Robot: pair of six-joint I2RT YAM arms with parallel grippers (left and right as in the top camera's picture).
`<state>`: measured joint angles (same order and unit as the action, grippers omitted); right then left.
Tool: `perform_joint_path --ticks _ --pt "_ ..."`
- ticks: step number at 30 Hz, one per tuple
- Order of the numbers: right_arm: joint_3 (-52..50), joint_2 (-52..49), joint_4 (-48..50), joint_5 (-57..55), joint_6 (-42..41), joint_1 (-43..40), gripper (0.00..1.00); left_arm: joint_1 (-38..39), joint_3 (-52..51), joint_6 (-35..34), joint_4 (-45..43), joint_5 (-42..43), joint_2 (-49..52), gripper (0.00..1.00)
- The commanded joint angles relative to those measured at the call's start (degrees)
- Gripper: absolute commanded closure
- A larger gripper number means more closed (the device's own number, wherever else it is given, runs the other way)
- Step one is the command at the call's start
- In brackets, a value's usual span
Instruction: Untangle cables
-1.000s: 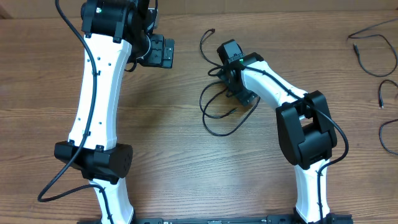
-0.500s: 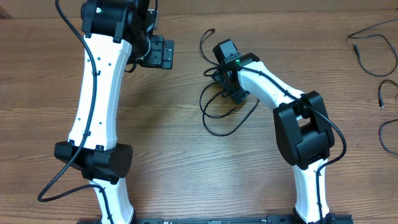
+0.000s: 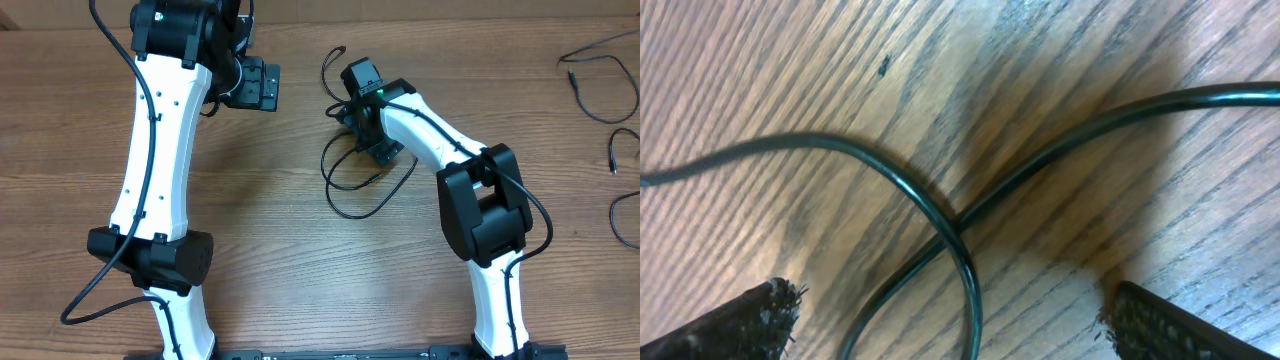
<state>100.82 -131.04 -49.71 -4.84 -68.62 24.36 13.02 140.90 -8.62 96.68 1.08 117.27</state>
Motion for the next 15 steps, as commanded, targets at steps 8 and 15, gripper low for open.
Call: perform_joint_path --ticks 8,15 --pt "-5.29 -11.23 -7.85 16.48 -11.56 -7.69 0.13 -0.11 -0.17 0.9 0.11 0.46 -0.39 0.03" --pt "-5.29 -11.85 -15.37 10.78 -12.44 -10.25 0.2 0.2 -0.17 0.9 0.11 0.48 -0.39 0.04"
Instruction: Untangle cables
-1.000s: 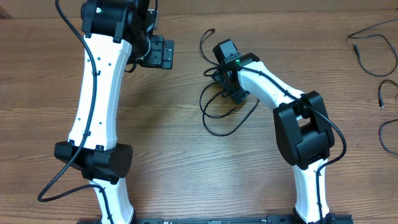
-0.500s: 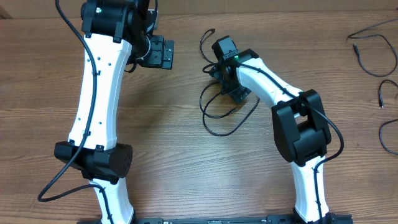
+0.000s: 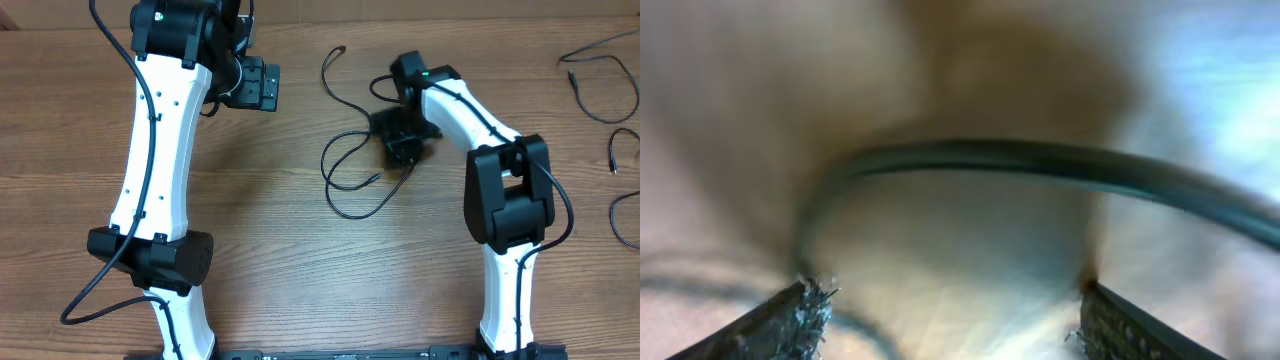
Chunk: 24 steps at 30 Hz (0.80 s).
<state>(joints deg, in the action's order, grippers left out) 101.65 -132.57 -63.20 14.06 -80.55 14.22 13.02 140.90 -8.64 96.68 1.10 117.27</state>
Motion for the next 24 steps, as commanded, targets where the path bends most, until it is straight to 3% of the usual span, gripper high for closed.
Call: perform_joint_path --ticks 1,24 --pt "-6.14 -10.6 -2.47 -8.87 -0.44 -0.11 0.2 0.22 -0.17 0.92 0.11 0.46 -0.39 0.04" --pt "-5.16 -12.57 1.88 -4.98 2.78 2.89 0.2 1.38 -0.2 0.92 -0.68 0.46 -0.37 0.03"
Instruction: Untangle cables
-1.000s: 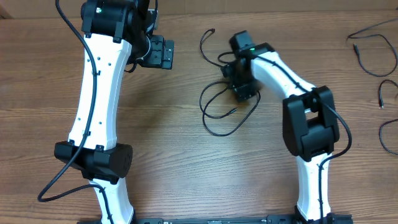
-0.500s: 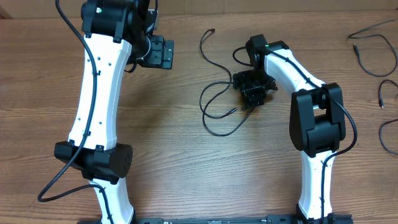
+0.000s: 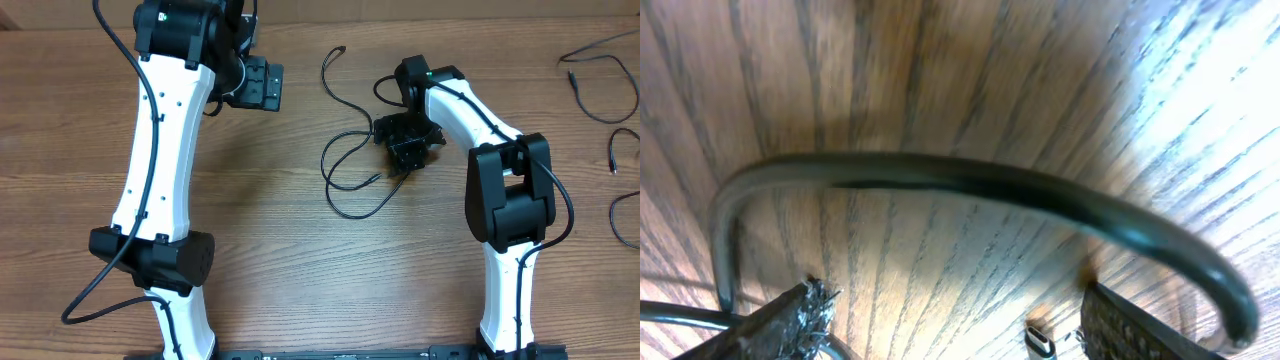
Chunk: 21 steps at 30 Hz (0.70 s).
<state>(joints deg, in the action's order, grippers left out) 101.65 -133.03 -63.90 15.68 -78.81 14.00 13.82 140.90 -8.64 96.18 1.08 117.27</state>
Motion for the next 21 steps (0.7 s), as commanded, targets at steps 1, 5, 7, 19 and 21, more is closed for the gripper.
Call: perform_joint_path --ticks 1,5,7,19,21 --pt "-5.14 -12.11 2.78 -6.58 1.05 3.52 0.2 0.61 -0.2 0.92 -0.17 0.46 -0.37 0.03" --pt "-5.01 -12.09 1.11 -6.27 1.25 4.68 0.2 0.61 -0.2 0.94 0.22 0.44 -0.37 0.03" --pt "-5.01 -12.09 0.46 -5.73 1.25 5.2 0.2 0.61 -0.2 0.94 0.04 0.44 -0.37 0.03" --pt "2.49 -11.93 -5.01 -7.19 1.29 6.32 0.31 0.83 -0.2 1.42 0.57 0.42 -0.37 0.03" --pt "5.7 -11.93 -7.04 -7.76 1.27 6.25 0.29 0.83 -0.2 1.38 0.48 0.44 -0.37 0.03"
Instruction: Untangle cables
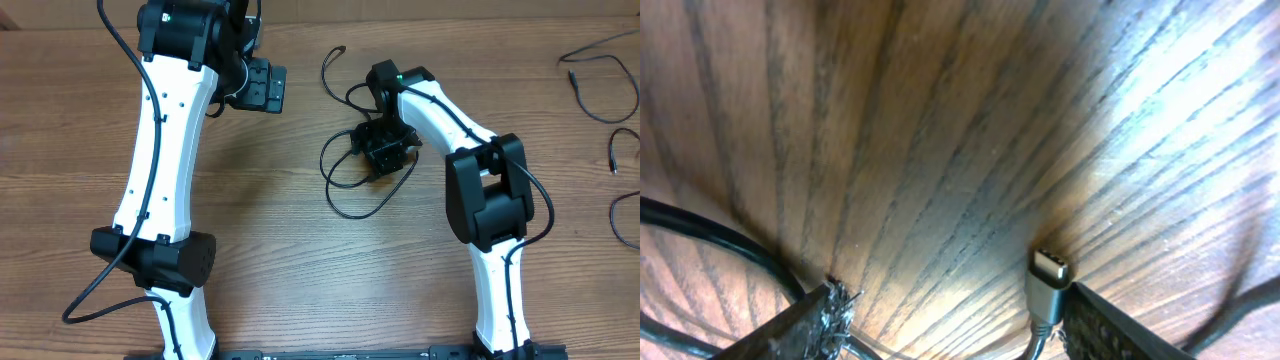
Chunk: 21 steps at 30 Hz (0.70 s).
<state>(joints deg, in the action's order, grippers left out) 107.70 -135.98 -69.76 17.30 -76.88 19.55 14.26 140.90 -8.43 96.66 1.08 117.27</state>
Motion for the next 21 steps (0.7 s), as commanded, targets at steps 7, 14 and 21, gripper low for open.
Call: perform_joint_path --ticks 7,14,21 --pt "5.53 -8.98 -2.97 -11.06 -1.11 0.74 0.24 0.44 -0.2 1.16 0.02 0.44 -0.37 0.03" --pt "6.43 -8.87 -4.63 -11.28 -1.09 0.74 0.34 0.46 -0.42 1.18 -0.13 0.42 -0.37 0.03" --pt "13.07 -8.28 -10.78 -14.29 -1.07 0.72 0.33 0.57 -4.5 1.14 -2.23 0.68 -0.37 0.03"
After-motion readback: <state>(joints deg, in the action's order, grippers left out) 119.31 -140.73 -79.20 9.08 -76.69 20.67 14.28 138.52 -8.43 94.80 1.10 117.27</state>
